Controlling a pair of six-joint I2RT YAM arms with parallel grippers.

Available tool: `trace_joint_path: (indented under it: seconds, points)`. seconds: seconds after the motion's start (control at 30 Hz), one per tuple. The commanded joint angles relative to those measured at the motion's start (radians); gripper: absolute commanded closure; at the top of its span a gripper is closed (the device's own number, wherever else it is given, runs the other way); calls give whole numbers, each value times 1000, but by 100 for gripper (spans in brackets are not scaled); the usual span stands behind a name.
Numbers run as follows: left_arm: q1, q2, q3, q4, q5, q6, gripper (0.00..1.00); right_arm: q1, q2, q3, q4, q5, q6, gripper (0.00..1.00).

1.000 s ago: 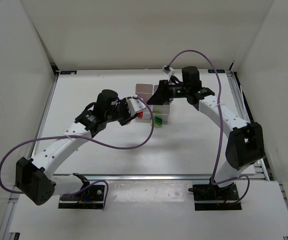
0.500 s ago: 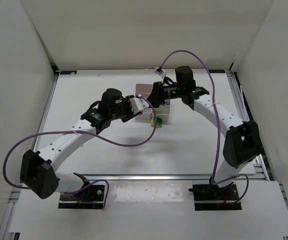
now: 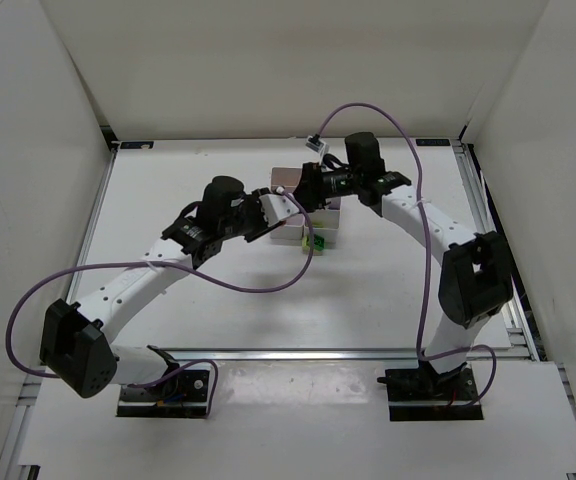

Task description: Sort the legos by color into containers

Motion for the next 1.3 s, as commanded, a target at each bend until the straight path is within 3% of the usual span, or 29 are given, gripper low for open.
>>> trace_joint_path:
  seconds: [0.0,0.43,0.53,0.63,0.67,0.87,1.0,1.1,1.27]
  points:
    - [-11,-40,5,25,2,7,90,-1,17,57,41,-10,21,29]
    - [-23,-57,0,31,-17,13,90,-1,55,68,61,-7,48,28]
    - [-22,-58,0,31,-17,13,90,-3,52,54,72,-15,55,34]
    - [-23,-55,-1,31,-15,15,90,-3,52,49,90,-27,61,52]
    - [-23,-57,-1,34,-15,16,90,-1,52,48,93,-30,64,53]
    - [-23,-49,-3,43,-18,18,90,-1,65,54,110,-64,75,55]
    - [-23,-48,-3,46,-20,18,90,-1,66,56,99,-65,75,41]
    - [-23,-46,-4,49,-20,15,90,0,69,57,99,-65,77,41]
    - [-23,-46,-6,49,-24,15,90,2,71,56,102,-70,74,56]
